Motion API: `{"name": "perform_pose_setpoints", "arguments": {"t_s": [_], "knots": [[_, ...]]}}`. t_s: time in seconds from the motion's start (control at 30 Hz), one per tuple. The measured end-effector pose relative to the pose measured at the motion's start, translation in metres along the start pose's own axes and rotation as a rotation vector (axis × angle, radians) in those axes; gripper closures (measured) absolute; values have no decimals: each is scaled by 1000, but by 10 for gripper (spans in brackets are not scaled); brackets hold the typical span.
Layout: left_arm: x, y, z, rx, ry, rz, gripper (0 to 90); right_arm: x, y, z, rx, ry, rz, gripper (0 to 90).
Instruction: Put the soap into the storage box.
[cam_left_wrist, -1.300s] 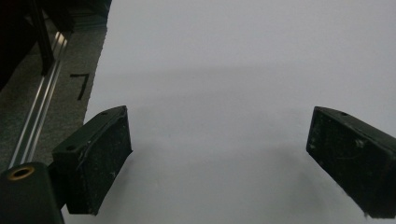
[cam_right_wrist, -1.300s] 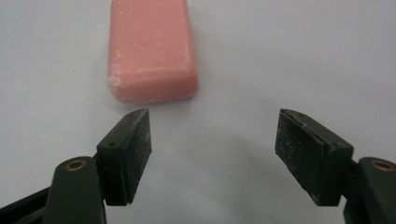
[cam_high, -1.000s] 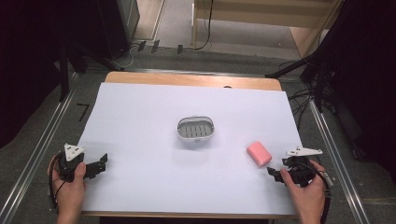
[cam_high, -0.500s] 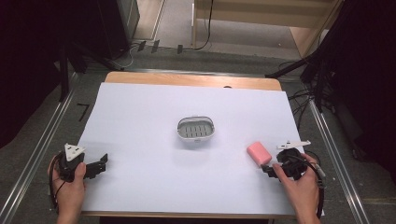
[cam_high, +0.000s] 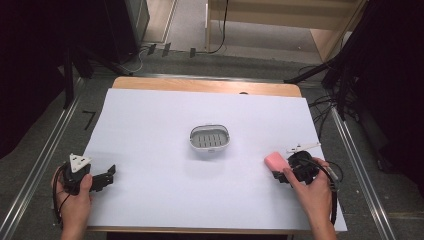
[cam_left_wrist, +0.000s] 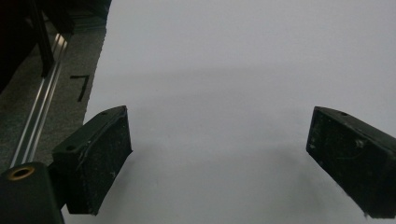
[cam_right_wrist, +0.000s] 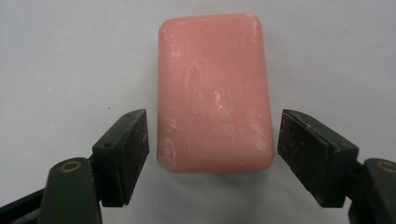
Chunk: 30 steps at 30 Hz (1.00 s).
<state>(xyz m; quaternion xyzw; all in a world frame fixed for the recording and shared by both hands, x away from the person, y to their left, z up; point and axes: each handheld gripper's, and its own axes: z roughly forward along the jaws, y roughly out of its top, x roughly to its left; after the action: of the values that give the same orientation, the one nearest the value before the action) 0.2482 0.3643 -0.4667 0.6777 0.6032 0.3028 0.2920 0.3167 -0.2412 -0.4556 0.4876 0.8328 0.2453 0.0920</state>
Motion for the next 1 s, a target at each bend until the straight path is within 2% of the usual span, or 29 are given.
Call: {"name": "perform_pose_setpoints", "arguments": {"t_s": [0.3,0.6,0.8,1.0], "knots": [[0,0,0,2,0,-1,69,1,15,7,38,-7,6,307],[0,0,0,4,-1,3,69,1,20,14,78,-2,9,369],[0,0,0,4,0,4,69,2,22,14,87,-7,-5,381],[0,0,0,5,0,5,69,6,28,13,79,6,-60,383]]}}
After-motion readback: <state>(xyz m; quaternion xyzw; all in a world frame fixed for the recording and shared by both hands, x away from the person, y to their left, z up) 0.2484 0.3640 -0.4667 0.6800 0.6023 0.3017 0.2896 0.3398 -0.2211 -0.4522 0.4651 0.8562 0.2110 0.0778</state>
